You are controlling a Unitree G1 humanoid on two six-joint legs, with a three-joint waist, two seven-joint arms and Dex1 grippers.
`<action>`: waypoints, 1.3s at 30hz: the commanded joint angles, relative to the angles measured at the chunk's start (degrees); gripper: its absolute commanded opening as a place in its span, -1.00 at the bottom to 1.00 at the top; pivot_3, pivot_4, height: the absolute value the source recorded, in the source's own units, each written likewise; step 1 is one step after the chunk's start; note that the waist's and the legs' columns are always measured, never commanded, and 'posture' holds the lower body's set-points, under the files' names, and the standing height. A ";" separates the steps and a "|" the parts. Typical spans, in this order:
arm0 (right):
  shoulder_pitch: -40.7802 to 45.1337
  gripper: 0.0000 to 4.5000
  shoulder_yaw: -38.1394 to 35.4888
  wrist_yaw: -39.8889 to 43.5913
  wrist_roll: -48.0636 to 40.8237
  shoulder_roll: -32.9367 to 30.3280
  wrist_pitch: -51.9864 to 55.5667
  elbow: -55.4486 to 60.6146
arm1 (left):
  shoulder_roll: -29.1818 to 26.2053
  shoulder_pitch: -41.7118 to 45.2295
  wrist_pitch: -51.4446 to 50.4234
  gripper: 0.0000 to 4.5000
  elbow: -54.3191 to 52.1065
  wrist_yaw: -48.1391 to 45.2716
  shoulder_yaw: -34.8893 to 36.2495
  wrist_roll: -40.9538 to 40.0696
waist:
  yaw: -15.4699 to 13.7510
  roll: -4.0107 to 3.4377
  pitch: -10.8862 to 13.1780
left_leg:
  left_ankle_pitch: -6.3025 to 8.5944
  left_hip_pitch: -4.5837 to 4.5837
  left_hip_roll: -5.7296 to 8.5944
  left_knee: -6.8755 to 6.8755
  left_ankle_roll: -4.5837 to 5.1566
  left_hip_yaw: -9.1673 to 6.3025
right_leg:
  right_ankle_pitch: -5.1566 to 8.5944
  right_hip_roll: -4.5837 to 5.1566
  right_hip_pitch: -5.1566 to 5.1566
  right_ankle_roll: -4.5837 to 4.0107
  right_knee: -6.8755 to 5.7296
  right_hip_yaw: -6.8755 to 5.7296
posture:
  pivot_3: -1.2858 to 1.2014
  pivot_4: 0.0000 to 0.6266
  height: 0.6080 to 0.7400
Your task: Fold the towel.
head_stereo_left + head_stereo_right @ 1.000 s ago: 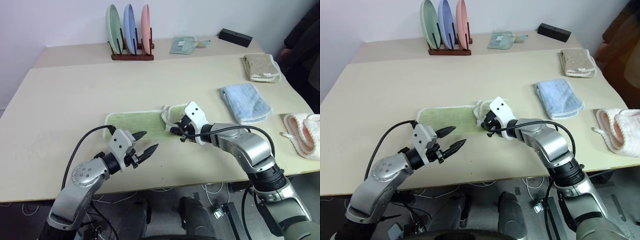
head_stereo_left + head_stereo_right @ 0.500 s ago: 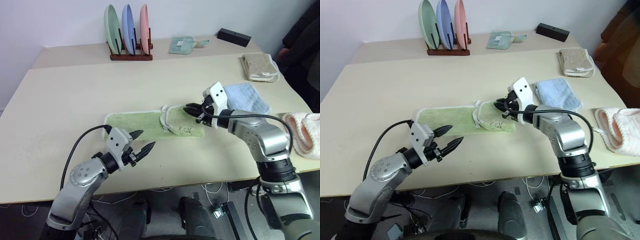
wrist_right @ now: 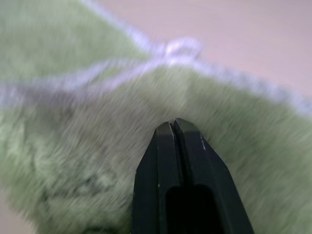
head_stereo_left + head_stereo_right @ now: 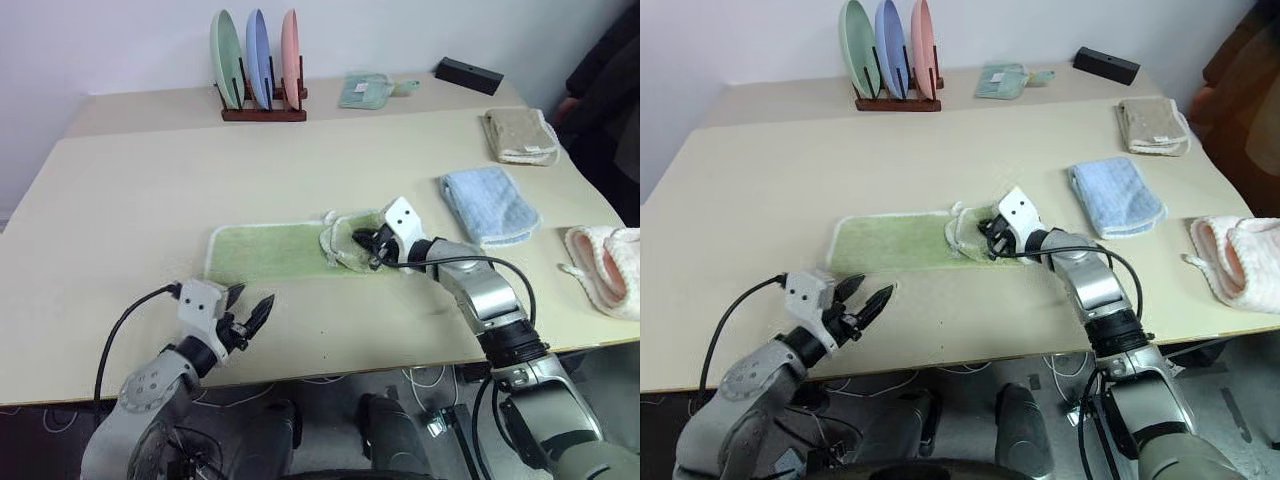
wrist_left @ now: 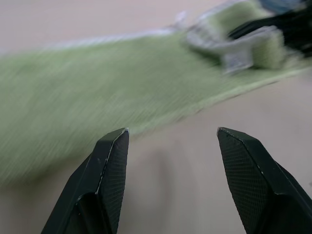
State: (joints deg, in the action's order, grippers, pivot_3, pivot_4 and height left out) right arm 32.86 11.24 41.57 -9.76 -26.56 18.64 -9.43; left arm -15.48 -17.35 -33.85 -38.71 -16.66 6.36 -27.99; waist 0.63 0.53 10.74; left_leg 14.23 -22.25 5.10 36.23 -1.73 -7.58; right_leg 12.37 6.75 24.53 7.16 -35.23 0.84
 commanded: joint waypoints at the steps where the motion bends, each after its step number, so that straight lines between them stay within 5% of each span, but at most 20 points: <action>1: 3.29 -0.20 -2.48 4.96 -1.13 -2.65 -4.32 5.87 | 3.51 -1.51 -4.60 1.00 -4.03 4.89 5.33 -9.14 | -0.05 0.02 0.01 | 0.00 0.00 0.00 0.00 0.00 -0.02 | 0.00 0.00 -0.01 0.01 0.01 -0.02 | 0.03 -0.52 1.00; 5: 3.22 0.67 -1.42 10.54 -3.92 -3.68 -2.93 12.77 | 8.49 1.29 -10.91 1.00 -1.97 14.46 10.77 -19.49 | -0.03 0.07 -0.01 | 0.00 0.01 -0.04 0.00 0.00 -0.06 | 0.00 -0.04 -0.03 0.01 -0.02 -0.07 | 0.03 -0.52 1.00; 16: 0.40 0.67 1.60 10.08 -3.33 -0.26 -2.19 19.95 | 16.36 20.54 -13.87 1.00 13.47 37.11 18.44 -35.85 | -1.09 0.14 -0.05 | -0.01 0.02 0.02 0.09 -0.02 -0.07 | -0.01 -0.02 -0.06 0.00 -0.03 -0.05 | 0.03 -0.52 1.00; 19: 0.06 0.69 1.35 9.91 -3.68 -0.17 -1.01 21.83 | 17.30 24.18 -12.28 0.64 16.17 40.82 19.45 -37.31 | -1.35 0.15 -0.06 | -0.01 0.01 0.05 0.12 -0.03 -0.06 | -0.03 -0.02 -0.06 -0.01 -0.03 -0.05 | 0.03 -0.52 1.00; 26: -1.97 0.69 1.19 9.97 -3.29 -1.70 0.80 25.26 | 16.66 26.30 -9.54 -0.90 17.00 42.08 18.63 -37.80 | -1.38 0.20 -0.06 | -0.01 0.00 0.09 0.12 -0.03 -0.03 | -0.04 -0.03 -0.07 0.00 0.00 -0.05 | 0.03 -0.52 1.00; 31: -2.99 0.69 0.67 9.46 -3.16 -2.47 2.33 26.56 | 11.50 26.58 -5.27 -0.98 13.48 36.40 20.75 -36.74 | -1.20 0.22 -0.05 | -0.01 0.00 0.08 0.10 -0.04 0.08 | -0.04 -0.07 -0.06 -0.01 0.00 -0.05 | 0.03 -0.52 1.00; 39: -4.82 0.69 0.24 9.25 -2.24 -5.12 2.06 25.52 | -8.69 25.96 -5.19 -0.98 12.31 24.22 24.44 -35.51 | -1.28 0.21 -0.05 | -0.01 0.01 0.07 0.03 -0.04 0.11 | -0.03 -0.10 0.00 -0.03 0.01 -0.02 | 0.03 -0.52 1.00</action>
State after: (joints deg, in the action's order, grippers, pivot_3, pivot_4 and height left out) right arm 27.63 12.65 51.03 -12.00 -31.50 21.66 14.68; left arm -22.88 8.56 -39.01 -23.97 10.54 31.31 -64.07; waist -0.65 0.74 10.69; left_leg 14.22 -22.24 5.16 36.27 -1.77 -7.47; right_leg 12.34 6.67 24.51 7.13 -35.21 0.82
